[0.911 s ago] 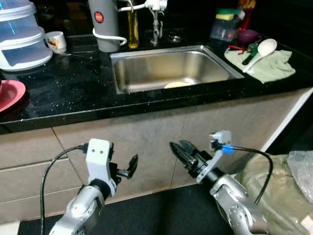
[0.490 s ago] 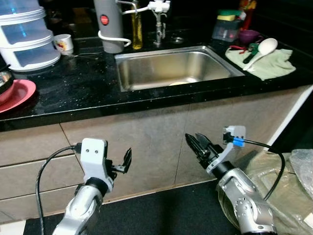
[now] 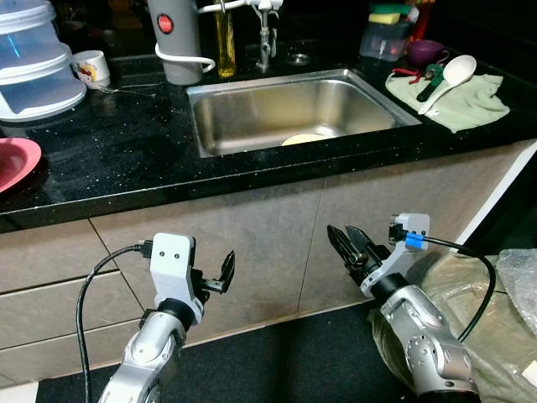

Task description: Kitchen organization

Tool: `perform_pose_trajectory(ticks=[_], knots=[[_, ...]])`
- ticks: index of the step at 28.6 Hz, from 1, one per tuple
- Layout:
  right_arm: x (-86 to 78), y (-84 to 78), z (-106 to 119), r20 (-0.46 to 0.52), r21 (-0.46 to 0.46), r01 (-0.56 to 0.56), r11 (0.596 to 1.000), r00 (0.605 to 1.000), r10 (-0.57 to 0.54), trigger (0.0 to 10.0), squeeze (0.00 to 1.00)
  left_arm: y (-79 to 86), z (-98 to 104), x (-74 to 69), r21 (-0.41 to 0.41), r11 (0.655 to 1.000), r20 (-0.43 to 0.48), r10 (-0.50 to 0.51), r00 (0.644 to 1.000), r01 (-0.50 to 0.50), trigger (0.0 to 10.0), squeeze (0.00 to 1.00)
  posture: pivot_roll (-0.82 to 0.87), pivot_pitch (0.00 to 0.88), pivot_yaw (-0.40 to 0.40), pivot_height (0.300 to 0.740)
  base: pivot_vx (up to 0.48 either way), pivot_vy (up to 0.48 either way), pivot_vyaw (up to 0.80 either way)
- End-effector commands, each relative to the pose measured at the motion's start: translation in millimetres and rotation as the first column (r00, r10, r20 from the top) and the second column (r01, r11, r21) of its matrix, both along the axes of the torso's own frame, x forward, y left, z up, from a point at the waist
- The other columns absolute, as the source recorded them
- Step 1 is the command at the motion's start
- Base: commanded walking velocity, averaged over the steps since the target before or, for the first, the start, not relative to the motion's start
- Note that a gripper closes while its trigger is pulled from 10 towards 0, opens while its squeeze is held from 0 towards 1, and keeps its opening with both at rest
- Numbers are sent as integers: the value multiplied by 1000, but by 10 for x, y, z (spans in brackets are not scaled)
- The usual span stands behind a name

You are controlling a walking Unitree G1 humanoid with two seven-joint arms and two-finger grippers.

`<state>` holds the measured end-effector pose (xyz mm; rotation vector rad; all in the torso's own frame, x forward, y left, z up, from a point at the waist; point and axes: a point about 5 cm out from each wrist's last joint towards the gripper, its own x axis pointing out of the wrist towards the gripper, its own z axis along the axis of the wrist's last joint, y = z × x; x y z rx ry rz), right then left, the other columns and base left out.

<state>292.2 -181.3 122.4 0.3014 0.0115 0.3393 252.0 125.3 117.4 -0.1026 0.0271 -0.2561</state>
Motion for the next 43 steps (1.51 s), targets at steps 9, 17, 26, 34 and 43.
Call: perform_pose_trajectory(ticks=[9, 17, 26, 34, 43], knots=[[37, -4, -65, -20, 2, 4, 1000, 1000, -4, 10000, 0, 42, -52, 69, -13, 1000, -9, 26, 1000, -26, 10000, 0, -53, 25, 21, 740, 0, 0, 0], [98, 49, -55, -8, -10, -5, 1000, 1000, 5, 10000, 0, 68, -28, 103, -18, 1000, 9, 25, 1000, -25, 10000, 0, -56, 4, 22, 740, 0, 0, 0], [79, -13, -23, 7, -60, -1, 998, 1000, 1, 10000, 0, 43, 23, 114, -18, 999, 42, 34, 999, -33, 10000, 0, -64, 26, 17, 740, 0, 0, 0], [118, 94, -112, -21, -67, -25, 997, 1000, 23, 10000, 0, 56, -5, 128, -26, 999, 24, 31, 999, -30, 10000, 0, -62, 57, 17, 740, 0, 0, 0], [137, 255, -82, -1, -45, -73, 996, 997, 73, 10000, 0, 115, 2, 141, -23, 999, 13, 36, 999, -36, 10000, 0, -13, 81, 18, 740, 0, 0, 0]])
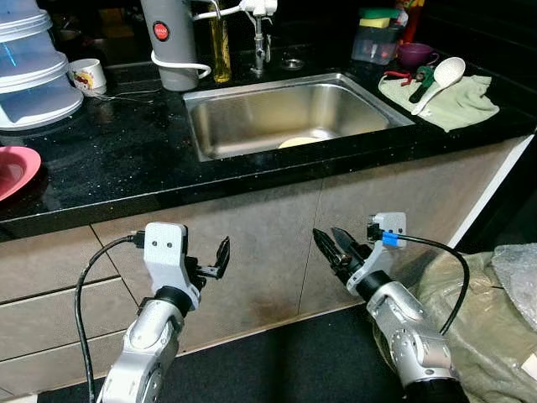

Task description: Kitchen organization

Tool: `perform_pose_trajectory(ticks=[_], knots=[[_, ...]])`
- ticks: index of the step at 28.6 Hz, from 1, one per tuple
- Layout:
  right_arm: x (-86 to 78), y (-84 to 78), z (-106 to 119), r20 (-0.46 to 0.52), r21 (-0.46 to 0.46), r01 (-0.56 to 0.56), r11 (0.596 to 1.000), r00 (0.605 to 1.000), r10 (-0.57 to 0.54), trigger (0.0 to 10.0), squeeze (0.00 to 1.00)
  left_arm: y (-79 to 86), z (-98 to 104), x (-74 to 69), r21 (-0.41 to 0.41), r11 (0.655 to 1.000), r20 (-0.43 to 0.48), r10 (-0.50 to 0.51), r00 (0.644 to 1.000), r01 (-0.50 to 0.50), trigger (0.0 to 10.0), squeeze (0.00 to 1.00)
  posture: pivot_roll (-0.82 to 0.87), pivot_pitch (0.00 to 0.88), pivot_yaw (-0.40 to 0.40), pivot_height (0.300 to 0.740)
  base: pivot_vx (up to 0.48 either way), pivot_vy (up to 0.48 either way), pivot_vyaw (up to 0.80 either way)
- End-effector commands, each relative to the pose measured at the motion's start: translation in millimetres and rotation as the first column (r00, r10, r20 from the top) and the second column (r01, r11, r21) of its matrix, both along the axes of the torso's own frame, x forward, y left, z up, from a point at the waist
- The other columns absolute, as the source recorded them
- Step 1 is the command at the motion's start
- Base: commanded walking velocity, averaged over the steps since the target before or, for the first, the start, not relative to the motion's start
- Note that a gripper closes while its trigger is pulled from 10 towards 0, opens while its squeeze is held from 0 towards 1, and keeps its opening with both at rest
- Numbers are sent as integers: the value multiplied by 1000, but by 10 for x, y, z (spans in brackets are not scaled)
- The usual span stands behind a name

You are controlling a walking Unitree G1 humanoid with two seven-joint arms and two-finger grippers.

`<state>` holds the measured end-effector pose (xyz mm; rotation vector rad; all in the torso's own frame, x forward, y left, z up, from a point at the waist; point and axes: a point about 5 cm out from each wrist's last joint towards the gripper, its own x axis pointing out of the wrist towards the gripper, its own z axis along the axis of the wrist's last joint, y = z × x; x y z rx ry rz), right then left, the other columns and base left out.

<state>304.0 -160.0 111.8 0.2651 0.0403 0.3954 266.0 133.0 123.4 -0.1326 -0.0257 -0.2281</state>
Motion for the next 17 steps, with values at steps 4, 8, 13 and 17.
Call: perform_pose_trajectory(ticks=[4, 8, 13, 17], knots=[[52, 99, 41, 18, 0, -33, 999, 999, 33, 10000, 0, 67, -46, 24, 19, 1000, -33, 8, 999, -7, 10000, 0, 10, 90, 28, 740, 0, 0, 0], [47, 130, 62, 34, 22, -47, 999, 998, 47, 10000, 0, 80, -30, 24, 37, 999, -29, 4, 1000, -3, 10000, 0, 22, 92, 31, 740, 0, 0, 206], [40, 182, 88, 59, 56, -80, 995, 995, 77, 10000, 0, -11, -57, 29, 46, 995, -52, -83, 995, 86, 10000, 0, 29, 89, 34, 740, 0, 0, 770], [41, 194, 98, 66, 56, -93, 994, 994, 89, 10000, 0, -7, -58, 33, 43, 996, -55, -80, 995, 82, 10000, 0, 31, 88, 29, 740, 0, 0, 798]])
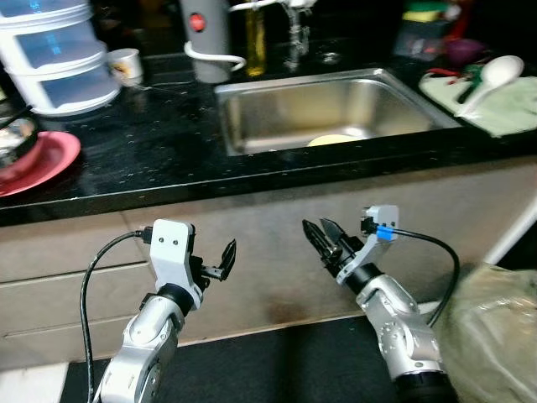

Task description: Kitchen organization

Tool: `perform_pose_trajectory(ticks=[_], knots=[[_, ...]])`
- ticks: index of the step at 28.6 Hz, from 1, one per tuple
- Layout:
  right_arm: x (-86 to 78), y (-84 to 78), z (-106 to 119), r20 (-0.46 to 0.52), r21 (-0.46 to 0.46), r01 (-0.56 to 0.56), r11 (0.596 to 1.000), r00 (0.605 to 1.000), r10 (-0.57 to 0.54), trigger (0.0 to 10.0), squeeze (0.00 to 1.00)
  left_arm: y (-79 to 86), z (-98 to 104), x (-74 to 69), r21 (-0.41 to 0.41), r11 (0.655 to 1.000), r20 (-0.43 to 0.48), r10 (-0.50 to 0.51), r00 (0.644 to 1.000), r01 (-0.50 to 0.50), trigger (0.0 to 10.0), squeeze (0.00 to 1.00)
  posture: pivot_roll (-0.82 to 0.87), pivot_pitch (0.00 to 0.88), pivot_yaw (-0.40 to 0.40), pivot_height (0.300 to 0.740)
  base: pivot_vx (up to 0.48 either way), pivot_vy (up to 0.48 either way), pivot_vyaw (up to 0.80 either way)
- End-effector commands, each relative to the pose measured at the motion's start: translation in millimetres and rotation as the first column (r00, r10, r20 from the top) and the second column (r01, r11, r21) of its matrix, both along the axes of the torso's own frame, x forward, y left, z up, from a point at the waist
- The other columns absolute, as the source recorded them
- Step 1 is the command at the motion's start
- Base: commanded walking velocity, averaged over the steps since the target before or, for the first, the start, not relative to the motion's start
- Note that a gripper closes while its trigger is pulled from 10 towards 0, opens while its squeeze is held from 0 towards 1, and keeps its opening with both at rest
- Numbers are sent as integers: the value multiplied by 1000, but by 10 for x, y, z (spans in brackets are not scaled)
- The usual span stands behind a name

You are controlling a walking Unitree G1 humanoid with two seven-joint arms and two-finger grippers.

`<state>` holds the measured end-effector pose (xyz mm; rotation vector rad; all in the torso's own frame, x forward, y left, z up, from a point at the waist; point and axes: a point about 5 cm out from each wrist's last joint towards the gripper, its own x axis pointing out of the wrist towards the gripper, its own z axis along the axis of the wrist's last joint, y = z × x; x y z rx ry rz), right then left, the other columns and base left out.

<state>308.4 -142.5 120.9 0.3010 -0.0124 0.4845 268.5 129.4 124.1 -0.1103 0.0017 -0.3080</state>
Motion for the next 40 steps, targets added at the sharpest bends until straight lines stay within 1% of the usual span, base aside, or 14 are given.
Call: perform_pose_trajectory(ticks=[1, 8, 16, 27, 33, 36, 40], knots=[[-4, 15, 9, 8, 14, -15, 1000, 1000, 15, 10000, 0, 25, -61, 7, 20, 1000, -33, 0, 999, 1, 10000, 0, 30, 91, 28, 740, 0, 0, 800], [-22, -9, 14, 10, 27, -33, 999, 999, 32, 10000, 0, 22, -51, -1, 12, 1000, -32, 2, 999, -1, 10000, 0, 28, 97, 21, 740, 0, 0, 799], [-74, 50, 21, 22, 46, -98, 994, 995, 97, 10000, 0, 15, -59, -45, 9, 1000, -36, -4, 999, 5, 10000, 0, 38, 93, 10, 740, 0, 0, 799], [-106, 49, 16, 20, 45, -125, 991, 992, 124, 10000, 0, -16, -56, -57, -3, 999, -38, -33, 999, 33, 10000, 0, 32, 87, 9, 740, 0, 0, 794], [-123, 55, -10, 9, 41, -135, 990, 991, 135, 10000, 0, -30, -59, -73, -10, 999, -36, -48, 998, 48, 10000, 0, 29, 69, 11, 740, 0, 0, 794], [-108, 38, -36, -15, 42, -120, 992, 993, 121, 10000, 0, -35, -61, -74, -12, 999, -38, -51, 998, 51, 10000, 0, 29, 67, 9, 740, 0, 0, 0], [-105, 32, -35, -16, 42, -118, 992, 993, 119, 10000, 0, -40, -58, -72, -12, 998, -37, -55, 998, 55, 10000, 0, 27, 70, 9, 740, 0, 0, 0]])
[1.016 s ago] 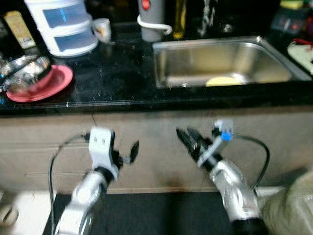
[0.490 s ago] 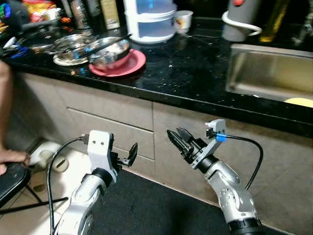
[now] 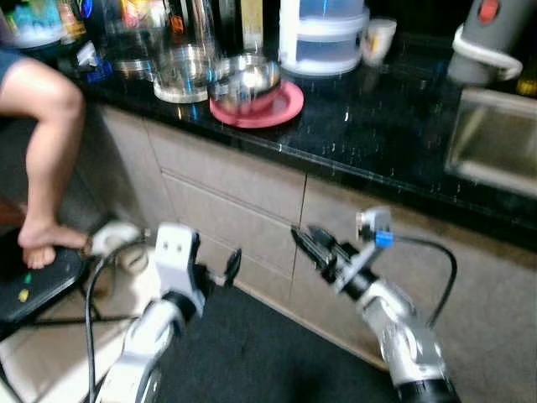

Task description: Kitchen organization

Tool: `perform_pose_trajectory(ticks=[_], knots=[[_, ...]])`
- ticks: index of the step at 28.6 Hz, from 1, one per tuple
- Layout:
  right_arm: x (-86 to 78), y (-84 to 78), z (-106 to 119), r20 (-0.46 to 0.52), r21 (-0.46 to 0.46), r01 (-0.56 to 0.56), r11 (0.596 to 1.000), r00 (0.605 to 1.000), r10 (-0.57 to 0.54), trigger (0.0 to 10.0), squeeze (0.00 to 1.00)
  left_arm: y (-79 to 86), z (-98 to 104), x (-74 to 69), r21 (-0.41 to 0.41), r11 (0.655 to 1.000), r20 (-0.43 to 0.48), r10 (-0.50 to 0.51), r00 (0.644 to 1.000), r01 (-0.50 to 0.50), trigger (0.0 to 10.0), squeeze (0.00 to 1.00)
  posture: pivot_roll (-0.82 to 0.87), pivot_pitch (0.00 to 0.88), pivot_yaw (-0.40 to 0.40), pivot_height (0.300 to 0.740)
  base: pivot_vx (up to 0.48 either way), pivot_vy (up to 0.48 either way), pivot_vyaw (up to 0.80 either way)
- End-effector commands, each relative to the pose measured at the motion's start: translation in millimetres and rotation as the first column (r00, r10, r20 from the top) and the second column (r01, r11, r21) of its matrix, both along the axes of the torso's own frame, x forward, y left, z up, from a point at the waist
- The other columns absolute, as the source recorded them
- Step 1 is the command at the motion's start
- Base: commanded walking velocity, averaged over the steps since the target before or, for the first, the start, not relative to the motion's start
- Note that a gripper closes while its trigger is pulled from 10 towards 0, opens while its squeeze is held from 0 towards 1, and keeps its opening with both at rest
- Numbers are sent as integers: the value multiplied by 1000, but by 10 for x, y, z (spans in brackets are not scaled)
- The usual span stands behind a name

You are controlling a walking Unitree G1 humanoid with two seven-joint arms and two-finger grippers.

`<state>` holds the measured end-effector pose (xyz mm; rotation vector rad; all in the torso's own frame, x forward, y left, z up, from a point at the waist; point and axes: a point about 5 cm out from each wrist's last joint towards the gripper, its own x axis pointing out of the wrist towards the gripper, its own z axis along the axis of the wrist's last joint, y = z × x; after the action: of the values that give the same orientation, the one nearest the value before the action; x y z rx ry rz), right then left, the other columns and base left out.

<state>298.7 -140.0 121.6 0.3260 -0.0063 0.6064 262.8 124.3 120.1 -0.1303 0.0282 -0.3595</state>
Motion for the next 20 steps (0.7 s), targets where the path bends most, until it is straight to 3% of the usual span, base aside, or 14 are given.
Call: perform_pose_trajectory(ticks=[1, 7, 20], knots=[[-8, 5, -36, -25, 13, 3, 1000, 1000, -2, 10000, 0, 9, -18, -13, 5, 1000, -13, -2, 1000, 2, 10000, 0, 26, 73, 8, 740, 0, 0, 0], [-7, 3, -33, -26, 12, 1, 1000, 1000, -1, 10000, 0, 5, -20, -12, 6, 1000, -16, -3, 1000, 3, 10000, 0, 27, 73, 8, 740, 0, -42, 0], [1, 1, -35, -28, 9, 3, 1000, 1000, -2, 10000, 0, 2, -25, -5, 4, 1000, -21, -8, 1000, 8, 10000, 0, 24, 70, 11, 740, 0, -436, 0]])
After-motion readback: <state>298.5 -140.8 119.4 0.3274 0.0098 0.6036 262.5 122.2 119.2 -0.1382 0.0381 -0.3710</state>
